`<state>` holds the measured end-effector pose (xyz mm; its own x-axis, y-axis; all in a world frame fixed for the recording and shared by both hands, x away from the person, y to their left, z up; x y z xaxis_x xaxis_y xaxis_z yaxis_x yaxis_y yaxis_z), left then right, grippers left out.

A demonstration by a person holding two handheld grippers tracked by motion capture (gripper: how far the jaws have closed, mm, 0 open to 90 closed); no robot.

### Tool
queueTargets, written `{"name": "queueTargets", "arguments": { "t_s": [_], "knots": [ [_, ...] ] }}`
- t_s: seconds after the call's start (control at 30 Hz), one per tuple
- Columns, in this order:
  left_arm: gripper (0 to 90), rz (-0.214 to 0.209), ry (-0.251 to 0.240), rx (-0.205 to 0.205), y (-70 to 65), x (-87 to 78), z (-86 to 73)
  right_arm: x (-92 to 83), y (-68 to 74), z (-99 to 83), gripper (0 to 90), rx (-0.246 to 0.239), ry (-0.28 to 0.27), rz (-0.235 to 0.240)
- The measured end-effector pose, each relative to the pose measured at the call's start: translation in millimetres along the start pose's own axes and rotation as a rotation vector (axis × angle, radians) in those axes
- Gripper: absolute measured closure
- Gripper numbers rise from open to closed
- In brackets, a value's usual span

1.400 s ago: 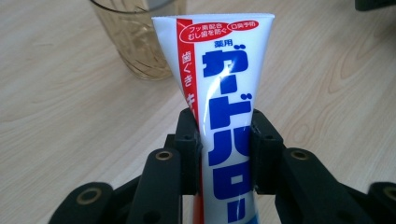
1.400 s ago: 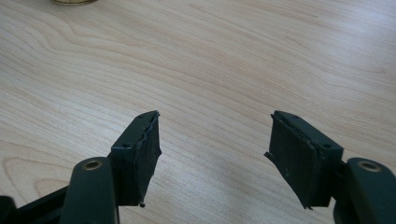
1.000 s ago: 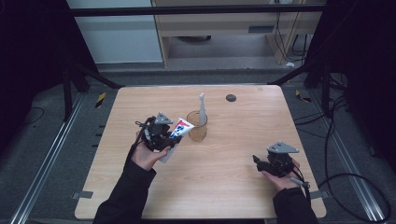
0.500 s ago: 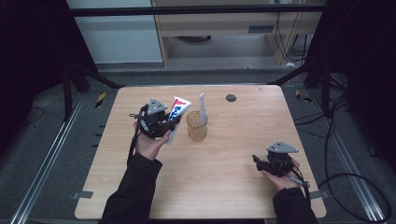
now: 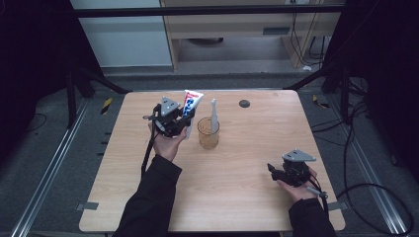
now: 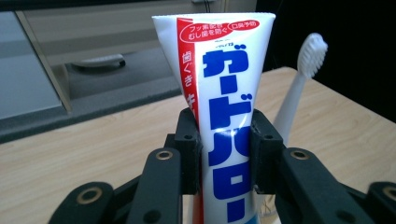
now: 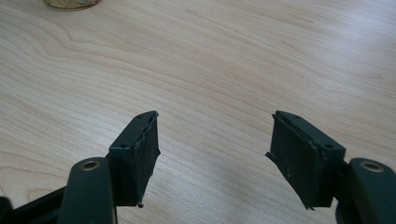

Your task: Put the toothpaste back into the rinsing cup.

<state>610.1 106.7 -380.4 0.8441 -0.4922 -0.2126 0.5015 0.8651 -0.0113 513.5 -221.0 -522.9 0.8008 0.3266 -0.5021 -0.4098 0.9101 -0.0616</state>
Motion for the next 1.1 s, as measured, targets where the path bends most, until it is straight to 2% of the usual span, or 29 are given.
{"name": "queueTargets", "arguments": {
  "t_s": [0.33,0.67,0.93,1.1],
  "knots": [
    [69.0,0.035,-0.087,-0.012,3.6,15.9,7.1,0.2,0.2,-0.1,32.6,0.000,-0.002,0.004],
    [69.0,0.039,-0.150,-0.031,1.5,33.0,6.2,1.6,-1.3,-0.5,32.5,-0.004,-0.002,0.002],
    [68.9,0.032,-0.174,-0.032,-6.9,46.8,7.6,1.4,-1.7,-0.4,32.6,-0.004,-0.006,0.004],
    [68.9,0.035,-0.176,-0.036,-9.6,53.4,2.6,1.0,-1.4,-0.8,32.6,0.005,-0.004,0.006]
  ]
}}
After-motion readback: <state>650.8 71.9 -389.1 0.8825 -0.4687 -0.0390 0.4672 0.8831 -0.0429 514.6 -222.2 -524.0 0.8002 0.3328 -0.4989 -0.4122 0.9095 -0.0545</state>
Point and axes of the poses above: each handheld gripper's, and its own axes: x roughly forward along the jaws, z roughly out of its top, y roughly to its left, the point moved 7 cm from there along x, roughly forward along the jaws, and after that the axes turned 7 degrees about -y, right-handed, at the moved point
